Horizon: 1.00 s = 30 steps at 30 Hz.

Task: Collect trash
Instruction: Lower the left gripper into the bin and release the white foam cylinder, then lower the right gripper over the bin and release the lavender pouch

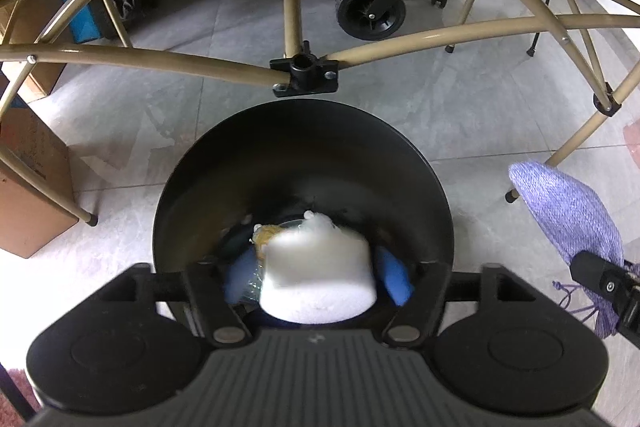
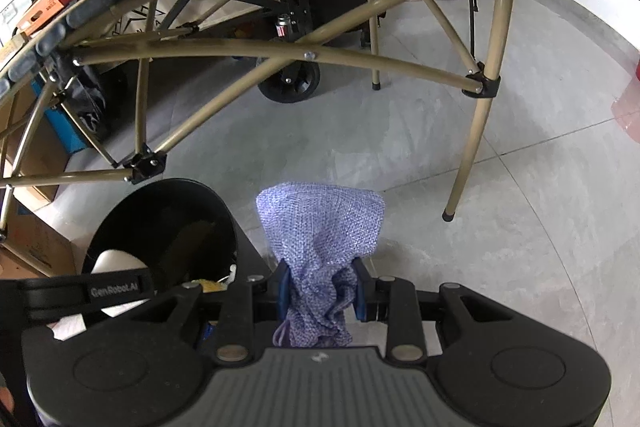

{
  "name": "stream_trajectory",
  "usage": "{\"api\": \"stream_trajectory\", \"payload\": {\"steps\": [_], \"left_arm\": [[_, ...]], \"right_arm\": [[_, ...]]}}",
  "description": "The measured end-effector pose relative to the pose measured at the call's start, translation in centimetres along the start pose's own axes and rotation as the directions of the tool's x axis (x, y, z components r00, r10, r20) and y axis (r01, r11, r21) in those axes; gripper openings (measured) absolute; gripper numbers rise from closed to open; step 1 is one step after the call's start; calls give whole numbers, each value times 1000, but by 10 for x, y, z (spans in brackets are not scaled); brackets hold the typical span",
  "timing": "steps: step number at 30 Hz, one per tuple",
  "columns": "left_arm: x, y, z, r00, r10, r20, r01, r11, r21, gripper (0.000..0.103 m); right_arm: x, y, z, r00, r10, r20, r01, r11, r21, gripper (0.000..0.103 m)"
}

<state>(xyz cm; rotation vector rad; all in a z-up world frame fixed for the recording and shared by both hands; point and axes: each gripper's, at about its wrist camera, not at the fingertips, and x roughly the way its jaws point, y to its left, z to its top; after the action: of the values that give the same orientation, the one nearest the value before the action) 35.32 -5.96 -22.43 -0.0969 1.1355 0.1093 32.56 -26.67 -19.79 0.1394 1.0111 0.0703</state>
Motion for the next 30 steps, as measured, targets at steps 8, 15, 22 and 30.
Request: {"api": "stream_trajectory", "payload": {"steps": [8, 15, 22, 30], "left_arm": [[-3, 0, 1, 1000, 7, 22, -7, 1000, -6, 103], [-3, 1, 1, 1000, 6, 23, -6, 1000, -5, 103], [-6, 6, 1, 999, 3, 34, -3, 1000, -8, 103], [-17, 18, 1, 999, 5, 54, -4, 1000, -14, 103]], "right_arm": [[1, 0, -3, 1000, -5, 1, 5, 1000, -6, 29], [0, -2, -3, 1000, -6, 5, 6, 1000, -6, 29], [-3, 1, -3, 1000, 2, 15, -2, 1000, -15, 29], [-7, 15, -2, 999, 24, 26, -23, 999, -41, 29]]}}
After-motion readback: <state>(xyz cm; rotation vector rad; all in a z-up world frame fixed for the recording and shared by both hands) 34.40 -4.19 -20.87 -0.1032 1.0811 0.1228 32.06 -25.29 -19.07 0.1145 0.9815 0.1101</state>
